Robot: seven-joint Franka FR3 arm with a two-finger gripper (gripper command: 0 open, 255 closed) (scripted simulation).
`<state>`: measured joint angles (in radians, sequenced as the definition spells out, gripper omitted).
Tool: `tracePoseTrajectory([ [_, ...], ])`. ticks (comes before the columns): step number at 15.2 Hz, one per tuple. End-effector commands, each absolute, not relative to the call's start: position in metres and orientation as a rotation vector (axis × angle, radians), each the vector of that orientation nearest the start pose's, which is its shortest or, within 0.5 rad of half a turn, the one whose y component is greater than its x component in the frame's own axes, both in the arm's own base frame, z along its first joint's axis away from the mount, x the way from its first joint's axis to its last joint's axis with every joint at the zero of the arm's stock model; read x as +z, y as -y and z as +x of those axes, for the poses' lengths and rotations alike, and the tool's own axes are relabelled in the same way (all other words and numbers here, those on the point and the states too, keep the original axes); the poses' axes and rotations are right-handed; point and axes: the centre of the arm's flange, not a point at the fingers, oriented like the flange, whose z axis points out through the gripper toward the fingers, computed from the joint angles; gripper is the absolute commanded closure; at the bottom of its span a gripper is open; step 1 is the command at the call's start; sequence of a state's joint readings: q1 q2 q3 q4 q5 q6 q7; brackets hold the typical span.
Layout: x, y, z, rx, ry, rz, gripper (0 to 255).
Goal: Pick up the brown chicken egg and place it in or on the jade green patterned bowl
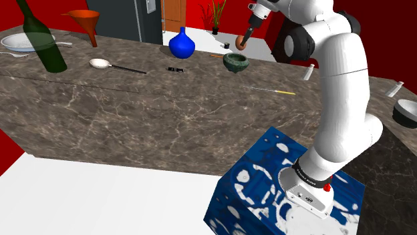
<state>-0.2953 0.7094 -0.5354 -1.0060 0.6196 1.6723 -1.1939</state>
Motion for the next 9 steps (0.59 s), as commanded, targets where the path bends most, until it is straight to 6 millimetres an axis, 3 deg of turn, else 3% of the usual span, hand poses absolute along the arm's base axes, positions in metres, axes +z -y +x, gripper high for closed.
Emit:
tracePoseTrajectory([
  [1,0.469,0.4,0.627,-0.376,0.636,-2.92,255],
  [9,0.427,0.4,0.627,-0.376,0.636,-2.92,255],
])
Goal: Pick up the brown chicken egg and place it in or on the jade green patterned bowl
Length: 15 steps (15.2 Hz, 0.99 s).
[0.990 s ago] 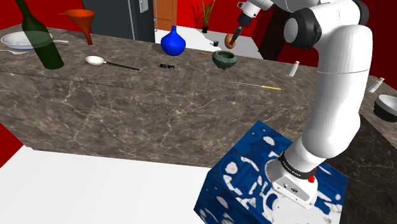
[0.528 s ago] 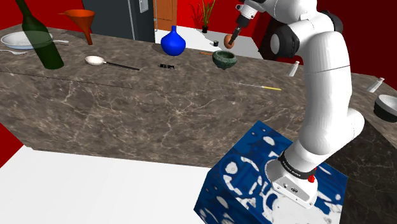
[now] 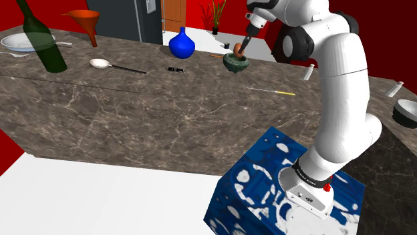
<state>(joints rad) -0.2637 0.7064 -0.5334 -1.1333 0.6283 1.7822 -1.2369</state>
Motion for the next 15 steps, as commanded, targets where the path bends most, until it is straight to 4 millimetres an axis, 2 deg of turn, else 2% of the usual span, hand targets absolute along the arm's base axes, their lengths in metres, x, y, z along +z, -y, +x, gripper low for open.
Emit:
tracePoseTrajectory([
  [1,0.4205,0.4005,0.6274,-0.376,0.636,-2.92,255],
  [9,0.4205,0.4005,0.6274,-0.376,0.636,-2.92,255],
  [10,0.4205,0.4005,0.6274,-0.376,0.636,-2.92,0],
  [15,0.4204,0.4005,0.6274,-0.376,0.636,-2.92,0],
])
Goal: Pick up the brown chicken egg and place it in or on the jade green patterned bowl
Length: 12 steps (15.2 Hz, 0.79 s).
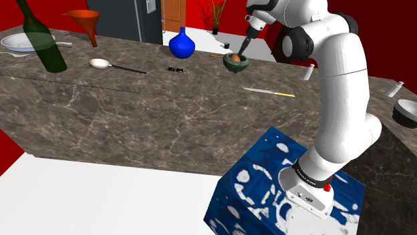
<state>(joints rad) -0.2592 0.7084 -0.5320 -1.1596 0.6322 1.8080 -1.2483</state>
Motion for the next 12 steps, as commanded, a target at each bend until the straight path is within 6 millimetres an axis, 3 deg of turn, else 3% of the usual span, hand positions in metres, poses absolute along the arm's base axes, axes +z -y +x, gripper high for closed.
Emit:
tracePoseTrajectory([
  [1,0.433,0.403,0.625,-0.376,0.636,-2.92,0],
  [4,0.469,0.409,0.617,-0.376,0.636,-2.92,0],
  [12,0.469,0.409,0.617,-0.376,0.636,-2.92,0],
])
